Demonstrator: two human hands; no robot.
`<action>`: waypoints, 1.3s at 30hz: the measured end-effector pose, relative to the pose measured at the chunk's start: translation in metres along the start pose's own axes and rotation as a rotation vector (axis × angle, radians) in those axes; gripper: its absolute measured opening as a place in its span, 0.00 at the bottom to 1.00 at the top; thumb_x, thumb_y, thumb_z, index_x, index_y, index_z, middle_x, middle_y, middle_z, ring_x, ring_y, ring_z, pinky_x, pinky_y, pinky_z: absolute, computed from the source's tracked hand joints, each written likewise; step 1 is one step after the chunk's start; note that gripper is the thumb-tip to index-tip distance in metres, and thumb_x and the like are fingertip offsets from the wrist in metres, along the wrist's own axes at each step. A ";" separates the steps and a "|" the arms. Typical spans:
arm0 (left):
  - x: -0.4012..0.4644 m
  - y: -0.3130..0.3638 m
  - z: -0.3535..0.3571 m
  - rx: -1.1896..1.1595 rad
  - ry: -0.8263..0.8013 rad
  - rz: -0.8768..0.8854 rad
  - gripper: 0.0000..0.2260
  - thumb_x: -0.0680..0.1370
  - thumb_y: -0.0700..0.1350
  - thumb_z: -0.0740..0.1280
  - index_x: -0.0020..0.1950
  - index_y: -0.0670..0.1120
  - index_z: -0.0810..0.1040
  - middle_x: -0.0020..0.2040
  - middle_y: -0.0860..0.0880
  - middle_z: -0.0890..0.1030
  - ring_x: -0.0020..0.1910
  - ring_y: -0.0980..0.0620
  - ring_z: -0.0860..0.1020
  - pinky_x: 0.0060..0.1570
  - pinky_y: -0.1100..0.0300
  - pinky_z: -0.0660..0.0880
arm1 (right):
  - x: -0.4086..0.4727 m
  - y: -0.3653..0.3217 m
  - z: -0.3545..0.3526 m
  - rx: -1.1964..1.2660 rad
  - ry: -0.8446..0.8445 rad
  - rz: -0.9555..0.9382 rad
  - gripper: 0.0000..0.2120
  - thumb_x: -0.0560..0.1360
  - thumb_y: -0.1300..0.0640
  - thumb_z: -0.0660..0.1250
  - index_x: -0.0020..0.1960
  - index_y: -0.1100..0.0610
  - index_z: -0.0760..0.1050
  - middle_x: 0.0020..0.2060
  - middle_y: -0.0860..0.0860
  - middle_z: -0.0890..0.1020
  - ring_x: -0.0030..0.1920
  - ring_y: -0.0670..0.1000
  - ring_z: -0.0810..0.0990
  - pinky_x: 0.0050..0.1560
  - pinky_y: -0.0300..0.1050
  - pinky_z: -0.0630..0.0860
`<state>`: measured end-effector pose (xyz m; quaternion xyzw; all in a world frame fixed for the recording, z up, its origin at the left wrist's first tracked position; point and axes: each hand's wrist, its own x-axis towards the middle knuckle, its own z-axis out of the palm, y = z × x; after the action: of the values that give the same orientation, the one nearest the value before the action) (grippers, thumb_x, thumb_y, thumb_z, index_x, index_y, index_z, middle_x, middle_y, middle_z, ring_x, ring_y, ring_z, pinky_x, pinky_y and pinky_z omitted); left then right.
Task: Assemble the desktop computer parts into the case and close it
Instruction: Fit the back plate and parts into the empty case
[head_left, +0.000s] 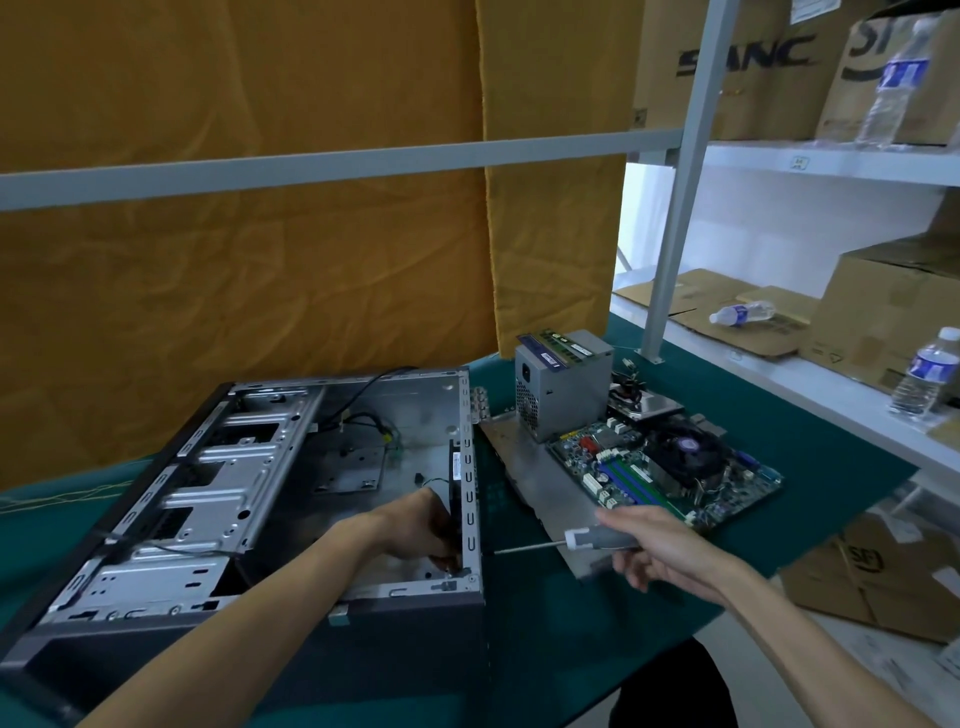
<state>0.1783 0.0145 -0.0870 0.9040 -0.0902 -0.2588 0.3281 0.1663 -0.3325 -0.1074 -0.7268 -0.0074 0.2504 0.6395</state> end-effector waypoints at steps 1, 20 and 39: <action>0.000 0.000 0.000 0.004 0.001 -0.002 0.06 0.77 0.34 0.71 0.52 0.34 0.84 0.48 0.43 0.87 0.48 0.49 0.87 0.56 0.48 0.82 | 0.000 0.000 0.000 -0.028 -0.011 0.030 0.22 0.77 0.45 0.73 0.57 0.64 0.79 0.36 0.60 0.81 0.30 0.54 0.78 0.27 0.42 0.72; 0.003 -0.002 0.002 -0.028 0.017 -0.003 0.06 0.76 0.31 0.70 0.51 0.33 0.83 0.47 0.42 0.87 0.46 0.48 0.87 0.55 0.48 0.82 | 0.001 -0.002 -0.007 0.079 -0.097 0.046 0.17 0.76 0.50 0.75 0.57 0.61 0.79 0.45 0.61 0.83 0.38 0.55 0.80 0.29 0.43 0.74; 0.001 -0.001 -0.001 0.002 0.004 0.003 0.08 0.76 0.34 0.72 0.54 0.34 0.83 0.50 0.41 0.87 0.50 0.47 0.86 0.56 0.47 0.82 | -0.001 0.000 -0.004 0.132 -0.056 0.009 0.16 0.72 0.62 0.75 0.58 0.65 0.76 0.43 0.60 0.81 0.36 0.52 0.79 0.29 0.41 0.73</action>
<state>0.1792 0.0151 -0.0874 0.9047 -0.0913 -0.2565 0.3277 0.1671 -0.3369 -0.1071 -0.6756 -0.0055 0.2737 0.6845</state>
